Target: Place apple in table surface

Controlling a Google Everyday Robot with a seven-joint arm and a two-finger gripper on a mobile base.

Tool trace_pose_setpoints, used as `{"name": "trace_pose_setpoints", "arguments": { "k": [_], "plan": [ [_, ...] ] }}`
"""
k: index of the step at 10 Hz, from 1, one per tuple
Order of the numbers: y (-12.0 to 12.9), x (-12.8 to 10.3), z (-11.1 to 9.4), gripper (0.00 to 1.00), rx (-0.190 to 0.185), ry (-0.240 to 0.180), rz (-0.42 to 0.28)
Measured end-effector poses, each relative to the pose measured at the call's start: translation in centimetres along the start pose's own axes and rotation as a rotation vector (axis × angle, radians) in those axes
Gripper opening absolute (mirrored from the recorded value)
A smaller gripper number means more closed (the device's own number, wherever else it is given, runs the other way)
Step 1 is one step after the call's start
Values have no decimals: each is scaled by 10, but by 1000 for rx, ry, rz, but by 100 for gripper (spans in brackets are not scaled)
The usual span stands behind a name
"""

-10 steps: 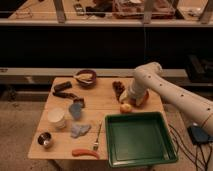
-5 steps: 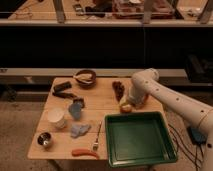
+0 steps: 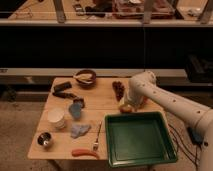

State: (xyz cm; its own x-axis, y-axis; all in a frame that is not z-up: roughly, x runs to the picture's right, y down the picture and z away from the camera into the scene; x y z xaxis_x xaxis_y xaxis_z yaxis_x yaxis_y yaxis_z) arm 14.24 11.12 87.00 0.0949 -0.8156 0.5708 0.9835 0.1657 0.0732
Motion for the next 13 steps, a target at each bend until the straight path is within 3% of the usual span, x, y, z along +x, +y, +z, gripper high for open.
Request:
{"name": "trace_pose_setpoints", "arguments": {
  "k": [7, 10, 12, 13],
  "plan": [
    [-4, 16, 25, 65, -17, -5, 81],
    [-7, 18, 31, 42, -5, -37, 104],
    [-7, 18, 27, 22, 80, -83, 134],
    [-6, 18, 19, 11, 156, -104, 150]
  ]
}}
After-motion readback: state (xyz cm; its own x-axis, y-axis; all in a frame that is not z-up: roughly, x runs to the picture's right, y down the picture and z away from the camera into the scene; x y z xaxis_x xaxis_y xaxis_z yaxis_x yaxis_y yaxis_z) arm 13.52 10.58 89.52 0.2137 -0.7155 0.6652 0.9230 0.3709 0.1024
